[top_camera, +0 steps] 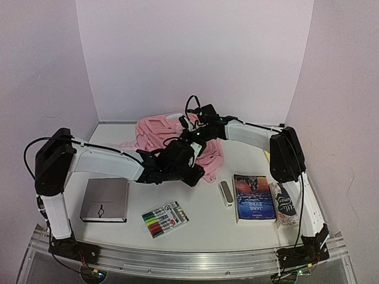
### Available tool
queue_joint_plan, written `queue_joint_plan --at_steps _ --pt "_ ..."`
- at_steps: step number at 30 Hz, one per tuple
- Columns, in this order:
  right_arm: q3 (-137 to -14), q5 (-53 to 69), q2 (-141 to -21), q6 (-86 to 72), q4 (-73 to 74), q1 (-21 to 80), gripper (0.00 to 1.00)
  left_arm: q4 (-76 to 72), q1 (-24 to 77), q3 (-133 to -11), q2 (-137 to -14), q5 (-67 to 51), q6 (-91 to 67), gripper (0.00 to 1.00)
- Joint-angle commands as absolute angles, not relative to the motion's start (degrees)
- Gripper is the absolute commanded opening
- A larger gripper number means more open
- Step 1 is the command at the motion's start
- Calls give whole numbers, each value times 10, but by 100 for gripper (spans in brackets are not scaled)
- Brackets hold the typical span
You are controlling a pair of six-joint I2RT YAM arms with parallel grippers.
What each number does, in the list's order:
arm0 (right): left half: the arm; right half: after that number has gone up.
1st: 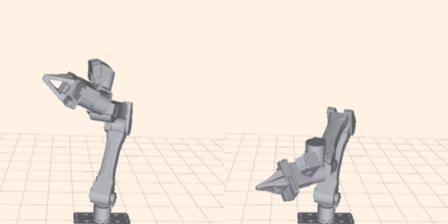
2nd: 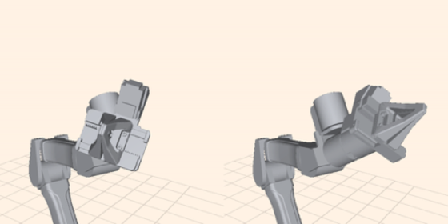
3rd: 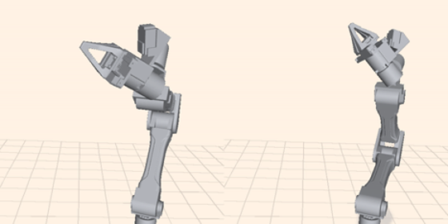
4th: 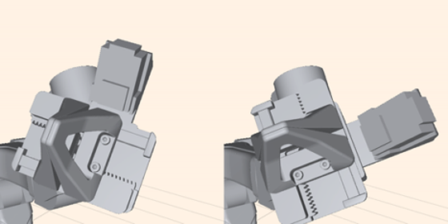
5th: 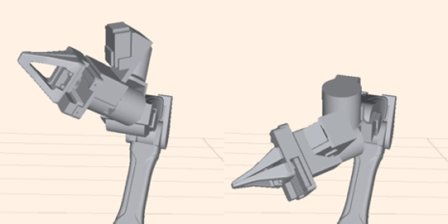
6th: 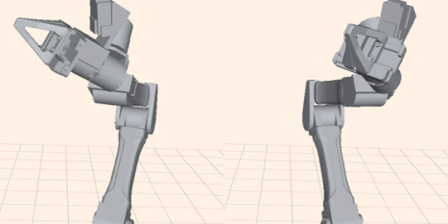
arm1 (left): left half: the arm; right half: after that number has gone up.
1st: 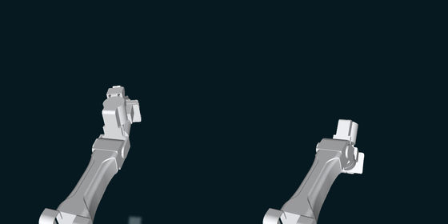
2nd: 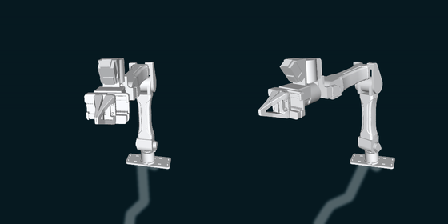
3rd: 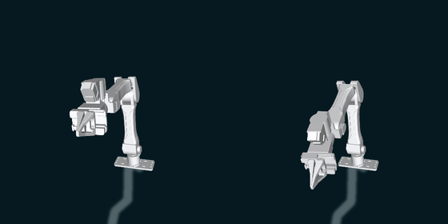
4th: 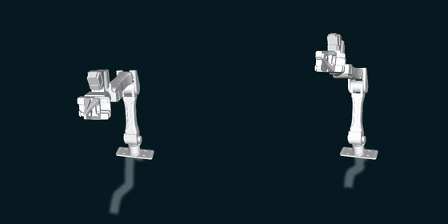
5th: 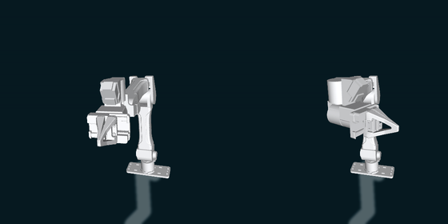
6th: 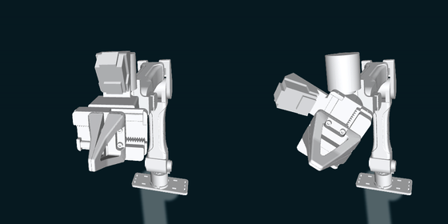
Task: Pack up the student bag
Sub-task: Unzip the student bag at the center of the board.
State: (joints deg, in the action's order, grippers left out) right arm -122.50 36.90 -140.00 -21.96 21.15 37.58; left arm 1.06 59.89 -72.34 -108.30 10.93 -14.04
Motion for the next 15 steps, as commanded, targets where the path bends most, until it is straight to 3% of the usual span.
queue_joint_plan --at_steps 1,4,7,11,15 --pt "-1237 353 -1405 -227 159 362 1 -22 633 -712 -988 93 -131 53" --pt "-1228 353 -1394 -209 160 354 16 5 625 -700 -949 103 -144 62" --pt "-1219 346 -1371 -195 161 347 45 35 590 -675 -903 101 -175 63" --pt "-1185 338 -1316 -162 164 334 74 53 509 -639 -855 84 -206 65" --pt "-1101 316 -1234 -103 181 330 83 139 458 -680 -883 104 -195 67"
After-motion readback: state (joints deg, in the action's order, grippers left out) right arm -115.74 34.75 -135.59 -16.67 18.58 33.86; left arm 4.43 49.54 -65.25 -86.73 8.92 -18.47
